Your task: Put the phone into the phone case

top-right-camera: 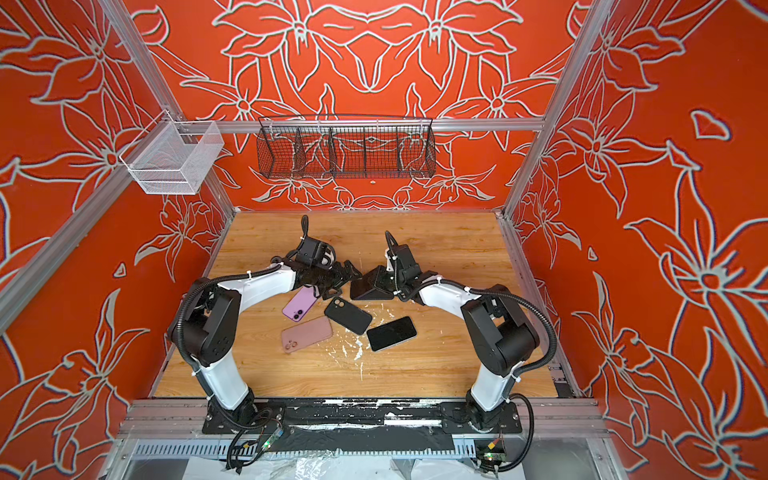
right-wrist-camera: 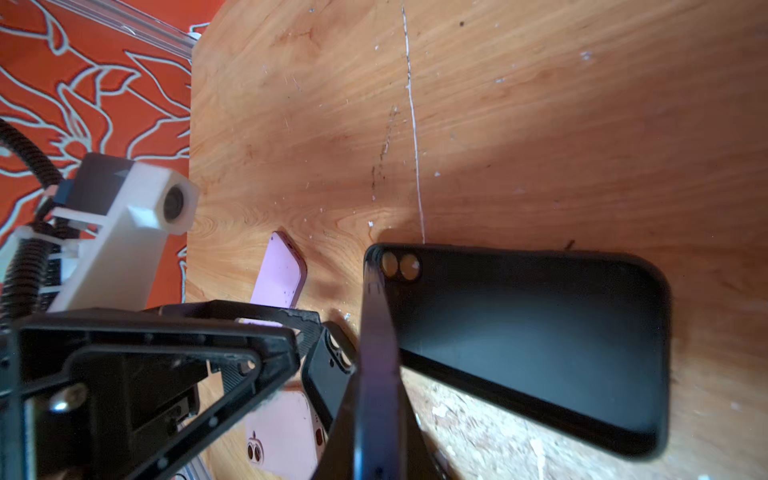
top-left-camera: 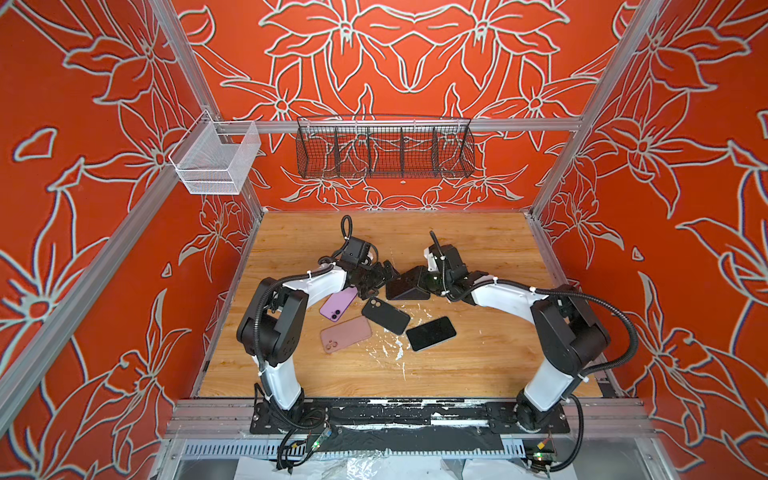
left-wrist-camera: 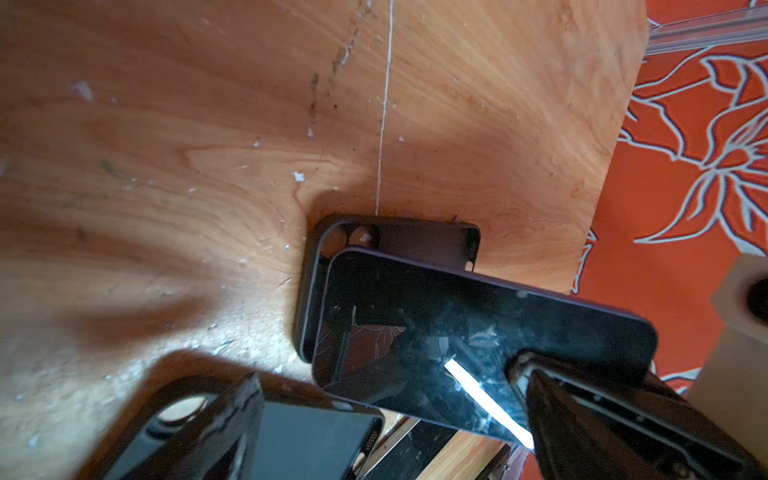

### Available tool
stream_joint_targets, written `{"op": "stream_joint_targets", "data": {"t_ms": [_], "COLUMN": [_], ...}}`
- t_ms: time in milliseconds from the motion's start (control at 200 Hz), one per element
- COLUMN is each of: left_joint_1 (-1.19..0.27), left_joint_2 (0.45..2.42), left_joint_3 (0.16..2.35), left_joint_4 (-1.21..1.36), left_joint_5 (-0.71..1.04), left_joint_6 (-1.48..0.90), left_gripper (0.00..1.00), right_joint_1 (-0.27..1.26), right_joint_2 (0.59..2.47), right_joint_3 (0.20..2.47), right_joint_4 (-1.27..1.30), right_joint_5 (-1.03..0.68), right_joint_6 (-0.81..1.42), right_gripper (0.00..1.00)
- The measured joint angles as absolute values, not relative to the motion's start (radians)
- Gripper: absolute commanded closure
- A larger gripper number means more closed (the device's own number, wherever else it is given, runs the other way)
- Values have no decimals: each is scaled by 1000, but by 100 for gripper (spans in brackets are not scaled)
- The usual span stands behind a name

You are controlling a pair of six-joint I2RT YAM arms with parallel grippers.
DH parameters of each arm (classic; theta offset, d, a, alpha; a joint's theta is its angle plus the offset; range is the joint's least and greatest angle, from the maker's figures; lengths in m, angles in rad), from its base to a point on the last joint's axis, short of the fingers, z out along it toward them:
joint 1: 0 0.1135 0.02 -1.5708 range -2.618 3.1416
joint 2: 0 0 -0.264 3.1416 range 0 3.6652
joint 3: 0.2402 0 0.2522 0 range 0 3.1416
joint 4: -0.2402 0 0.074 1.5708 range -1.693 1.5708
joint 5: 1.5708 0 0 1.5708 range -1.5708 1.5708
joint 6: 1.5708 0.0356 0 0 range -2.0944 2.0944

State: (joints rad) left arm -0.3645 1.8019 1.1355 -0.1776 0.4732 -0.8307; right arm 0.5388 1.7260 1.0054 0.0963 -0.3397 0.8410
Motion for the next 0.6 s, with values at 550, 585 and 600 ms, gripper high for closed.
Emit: {"op": "stream_joint_targets", "data": {"t_ms": [550, 585, 600], "left_joint_1": [-364, -364, -364], "left_joint_2": [1876, 1878, 1879], "left_joint_3": [1135, 1135, 1134], "left_joint_4": [-76, -67, -62], "left_joint_5": [477, 477, 478], "left_joint_6": [-889, -892, -892], "left_gripper": [3, 3, 3], "right_joint_1": [538, 538, 538], "right_joint_2": [1762, 1765, 1766], "right_joint_3": [987, 986, 986], "right_joint_4": [169, 174, 176], "right_joint_5": [-341, -345, -347], "right_joint_6": [859, 866, 869], "right_gripper": [100, 100, 100]}}
